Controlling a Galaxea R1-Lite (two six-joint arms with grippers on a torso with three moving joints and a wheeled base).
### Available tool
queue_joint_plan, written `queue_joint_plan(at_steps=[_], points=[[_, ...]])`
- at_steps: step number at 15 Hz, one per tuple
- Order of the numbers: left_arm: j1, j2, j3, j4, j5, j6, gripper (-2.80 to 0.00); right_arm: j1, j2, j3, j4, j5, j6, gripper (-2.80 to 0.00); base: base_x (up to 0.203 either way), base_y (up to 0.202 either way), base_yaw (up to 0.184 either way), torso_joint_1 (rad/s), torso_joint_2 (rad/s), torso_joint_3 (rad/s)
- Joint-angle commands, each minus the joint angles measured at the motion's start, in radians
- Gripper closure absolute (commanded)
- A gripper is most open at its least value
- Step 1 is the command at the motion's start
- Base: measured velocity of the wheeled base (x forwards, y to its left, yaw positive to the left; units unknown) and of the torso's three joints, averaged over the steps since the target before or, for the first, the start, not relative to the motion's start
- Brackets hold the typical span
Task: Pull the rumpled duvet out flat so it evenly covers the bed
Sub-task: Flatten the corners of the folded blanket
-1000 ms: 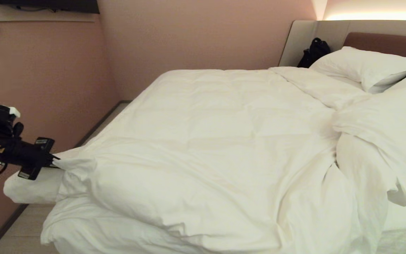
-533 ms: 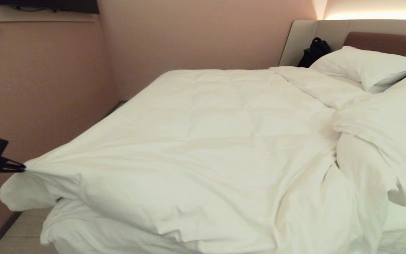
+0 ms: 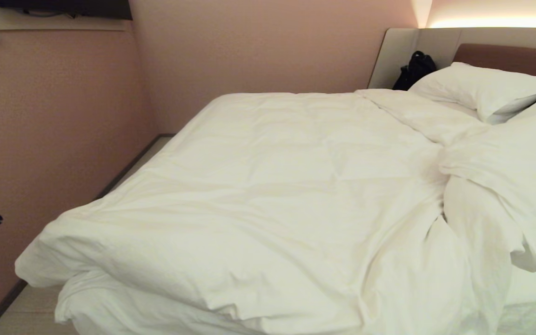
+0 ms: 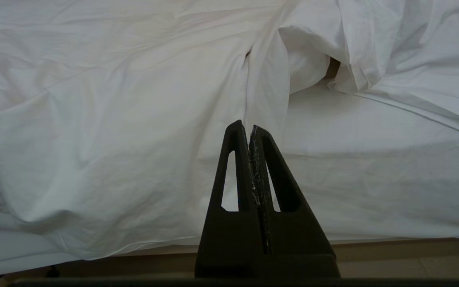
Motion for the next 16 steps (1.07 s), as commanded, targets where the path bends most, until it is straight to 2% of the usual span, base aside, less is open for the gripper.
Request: queue_joint_plan(at_steps=[1, 2, 5, 11, 12, 15, 16], points=[[0.001, 0.064, 0.007, 0.013, -0.055, -0.006, 0.0, 0.0, 0.0, 0.0, 0.0, 0.0, 0.0, 0.0, 0.0, 0.0, 0.0, 0.0, 0.0, 0.0], [0.001, 0.088, 0.01, 0.019, -0.077, -0.005, 0.0, 0.0, 0.0, 0.0, 0.0, 0.0, 0.0, 0.0, 0.0, 0.0, 0.0, 0.0, 0.0, 0.0], [0.003, 0.107, 0.013, 0.01, -0.076, -0.004, 0.0, 0.0, 0.0, 0.0, 0.0, 0.0, 0.0, 0.0, 0.0, 0.0, 0.0, 0.0, 0.0, 0.0], [0.13, 0.298, -0.086, -0.007, -0.092, 0.004, 0.0, 0.0, 0.0, 0.0, 0.0, 0.0, 0.0, 0.0, 0.0, 0.0, 0.0, 0.0, 0.0, 0.0], [0.146, 0.313, -0.095, -0.011, -0.096, 0.029, -2.8, 0.0, 0.0, 0.0, 0.0, 0.0, 0.0, 0.0, 0.0, 0.0, 0.0, 0.0, 0.0, 0.0], [0.224, 0.42, -0.134, -0.014, -0.098, 0.326, -2.8, 0.0, 0.0, 0.0, 0.0, 0.0, 0.0, 0.0, 0.0, 0.0, 0.0, 0.0, 0.0, 0.0], [0.259, 0.464, -0.164, -0.016, -0.106, 0.402, -2.8, 0.0, 0.0, 0.0, 0.0, 0.0, 0.0, 0.0, 0.0, 0.0, 0.0, 0.0, 0.0, 0.0]])
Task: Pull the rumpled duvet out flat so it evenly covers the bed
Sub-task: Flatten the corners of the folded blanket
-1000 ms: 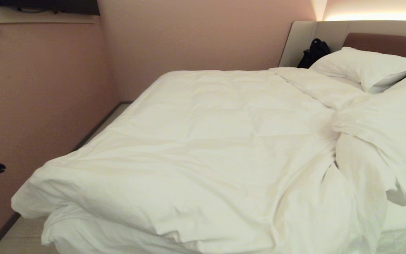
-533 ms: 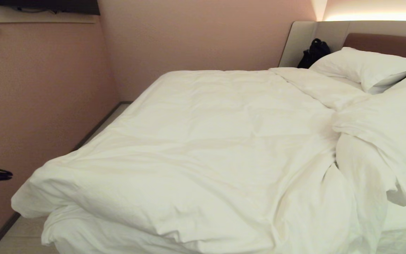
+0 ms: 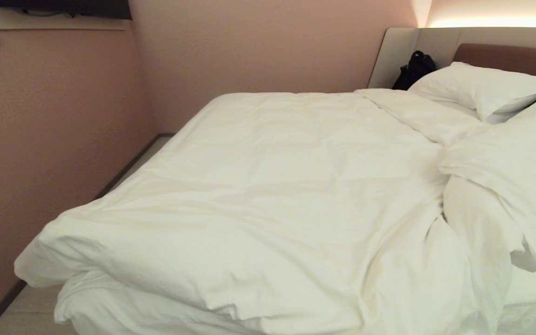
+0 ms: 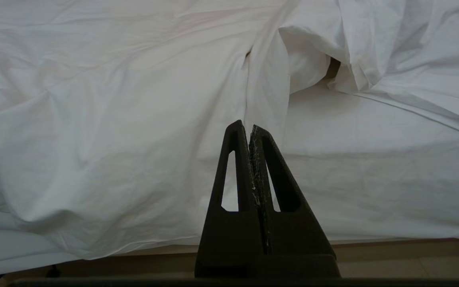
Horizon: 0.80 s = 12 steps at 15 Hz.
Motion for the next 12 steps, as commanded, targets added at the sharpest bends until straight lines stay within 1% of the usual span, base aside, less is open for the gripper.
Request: queue_joint_plan(at_steps=[1, 2, 4, 5, 6, 8, 9, 10, 11, 12], points=[[0.062, 0.124, -0.062, 0.004, -0.026, 0.124, -2.8, 0.0, 0.0, 0.0, 0.0, 0.0, 0.0, 0.0, 0.0, 0.0, 0.0, 0.0, 0.0, 0.0], [0.084, 0.173, -0.122, 0.013, -0.06, 0.134, -2.8, 0.0, 0.0, 0.0, 0.0, 0.0, 0.0, 0.0, 0.0, 0.0, 0.0, 0.0, 0.0, 0.0], [0.116, 0.251, -0.199, 0.021, -0.121, 0.155, -2.8, 0.0, 0.0, 0.0, 0.0, 0.0, 0.0, 0.0, 0.0, 0.0, 0.0, 0.0, 0.0, 0.0], [0.127, 0.281, -0.256, 0.025, -0.142, 0.191, -2.8, 0.0, 0.0, 0.0, 0.0, 0.0, 0.0, 0.0, 0.0, 0.0, 0.0, 0.0, 0.0, 0.0], [0.138, 0.31, -0.291, 0.029, -0.153, 0.258, -2.8, 0.0, 0.0, 0.0, 0.0, 0.0, 0.0, 0.0, 0.0, 0.0, 0.0, 0.0, 0.0, 0.0], [0.16, 0.371, -0.338, 0.038, -0.158, 0.473, -2.8, 0.0, 0.0, 0.0, 0.0, 0.0, 0.0, 0.0, 0.0, 0.0, 0.0, 0.0, 0.0, 0.0], [0.168, 0.386, -0.347, 0.05, -0.159, 0.562, -2.8, 0.0, 0.0, 0.0, 0.0, 0.0, 0.0, 0.0, 0.0, 0.0, 0.0, 0.0, 0.0, 0.0], [0.174, 0.393, -0.348, 0.072, -0.161, 0.645, -2.8, 0.0, 0.0, 0.0, 0.001, 0.0, 0.0, 0.0, 0.0, 0.0, 0.0, 0.0, 0.0, 0.0], [0.178, 0.393, -0.344, 0.11, -0.167, 0.696, -2.8, 0.0, 0.0, 0.0, 0.0, 0.0, 0.0, 0.0, 0.0, 0.0, 0.0, 0.0, 0.0, 0.0], [0.177, 0.383, -0.337, 0.157, -0.195, 0.769, -2.8, 0.0, 0.0, 0.0, 0.0, 0.0, 0.0, 0.0, 0.0, 0.0, 0.0, 0.0, 0.0, 0.0]])
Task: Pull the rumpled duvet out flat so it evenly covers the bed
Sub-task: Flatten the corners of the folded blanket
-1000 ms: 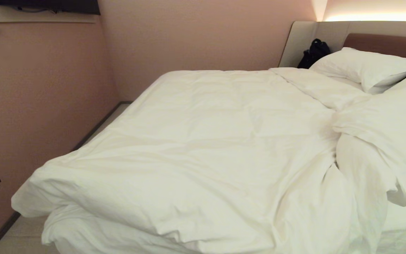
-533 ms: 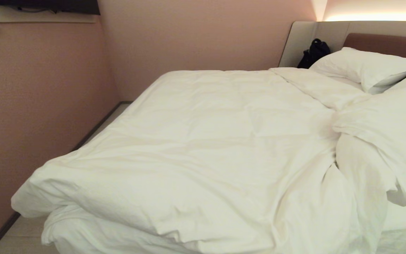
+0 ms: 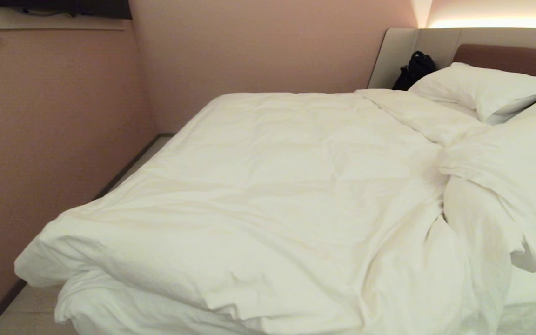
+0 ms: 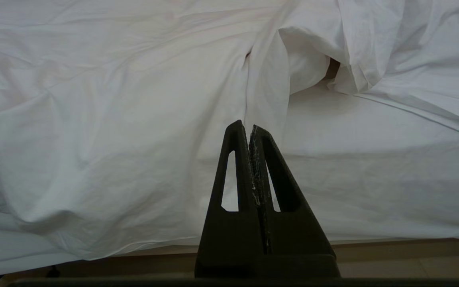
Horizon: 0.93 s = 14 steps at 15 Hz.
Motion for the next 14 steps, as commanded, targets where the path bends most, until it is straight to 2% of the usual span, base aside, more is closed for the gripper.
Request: queue_joint_plan(at_steps=[1, 2, 3, 4, 8, 11, 14], points=[[0.003, -0.003, 0.009, 0.088, -0.061, 0.143, -2.8, 0.0, 0.0, 0.0, 0.0, 0.001, 0.0, 0.0, 0.0, 0.0, 0.0, 0.0, 0.0, 0.0], [0.001, -0.016, 0.014, 0.128, -0.091, 0.185, -2.8, 0.0, 0.0, 0.0, 0.0, 0.001, 0.0, 0.0, 0.0, 0.0, 0.0, 0.0, 0.0, 0.0], [-0.017, -0.046, 0.021, 0.194, -0.134, 0.257, -2.8, 0.0, 0.0, 0.0, 0.0, 0.001, 0.0, 0.0, 0.0, 0.0, 0.0, 0.0, 0.0, 0.0], [-0.042, -0.07, 0.032, 0.228, -0.172, 0.279, -2.8, 0.0, 0.0, 0.0, 0.0, 0.001, 0.0, 0.0, 0.0, 0.0, 0.0, 0.0, 0.0, 0.0], [-0.183, -0.201, 0.215, 0.212, -0.202, 0.296, -2.8, 0.0, 0.0, 0.0, 0.0, 0.001, 0.0, 0.0, 0.0, 0.0, 0.0, 0.0, 0.0, 0.0], [-0.291, -0.276, 0.371, 0.081, -0.198, 0.291, -2.8, 0.0, 0.0, 0.0, 0.0, 0.001, 0.0, 0.0, 0.0, 0.0, 0.0, 0.0, 0.0, 0.0], [-0.321, -0.28, 0.493, -0.223, -0.198, 0.29, -2.8, 0.0, 0.0, 0.0, 0.0, 0.001, 0.0, 0.0, 0.0, 0.0, 0.0, 0.0, 0.0, 0.0]])
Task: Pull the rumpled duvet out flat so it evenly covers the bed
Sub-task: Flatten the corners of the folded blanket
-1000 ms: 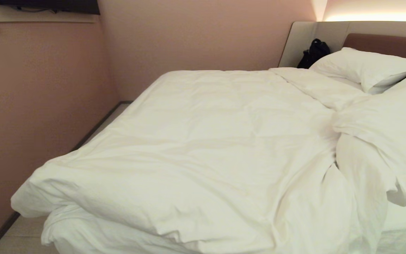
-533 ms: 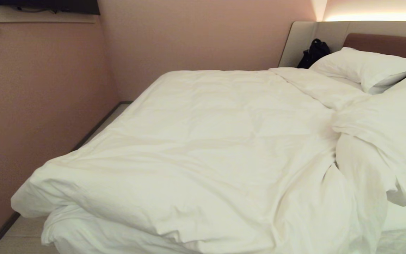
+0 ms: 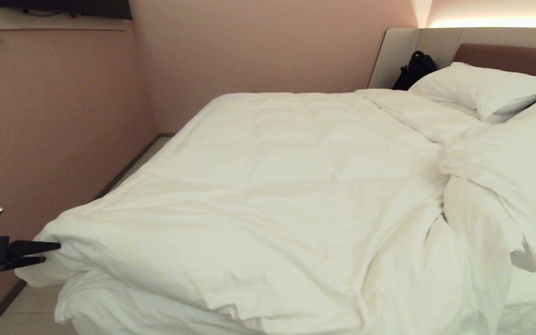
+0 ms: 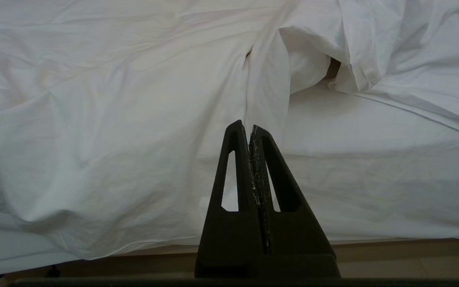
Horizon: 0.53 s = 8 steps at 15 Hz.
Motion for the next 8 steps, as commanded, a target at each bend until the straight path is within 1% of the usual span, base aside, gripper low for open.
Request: queue_joint_plan(at_steps=[1, 3, 4, 5, 6, 8], points=[[-0.019, -0.014, 0.102, -0.234, -0.004, 0.003, -2.8, 0.0, 0.0, 0.0, 0.0, 0.001, 0.0, 0.0, 0.0, 0.0, 0.0, 0.0, 0.0, 0.0], [-0.042, 0.002, 0.204, -0.477, 0.002, -0.012, -2.8, 0.0, 0.0, 0.0, 0.0, 0.001, 0.0, 0.0, 0.0, 0.0, 0.0, 0.0, 0.0, 0.0], [-0.06, 0.013, 0.241, -0.599, 0.004, -0.041, -2.8, 0.0, 0.0, 0.0, 0.0, 0.001, 0.0, 0.0, 0.0, 0.0, 0.0, 0.0, 0.0, 0.0], [-0.078, 0.023, 0.27, -0.68, 0.006, -0.065, -2.8, 0.0, 0.0, 0.0, 0.001, 0.001, 0.0, 0.0, 0.0, 0.0, 0.0, 0.0, 0.0, 0.0], [-0.096, 0.035, 0.29, -0.721, 0.007, -0.078, -2.8, 0.0, 0.0, 0.0, 0.0, 0.001, 0.0, 0.0, 0.0, 0.0, 0.0, 0.0, 0.0, 0.0], [-0.111, 0.045, 0.283, -0.726, 0.006, -0.083, -2.8, 0.0, 0.0, 0.0, 0.0, 0.001, 0.0, 0.0, 0.0, 0.0, 0.0, 0.0, 0.0, 0.0]])
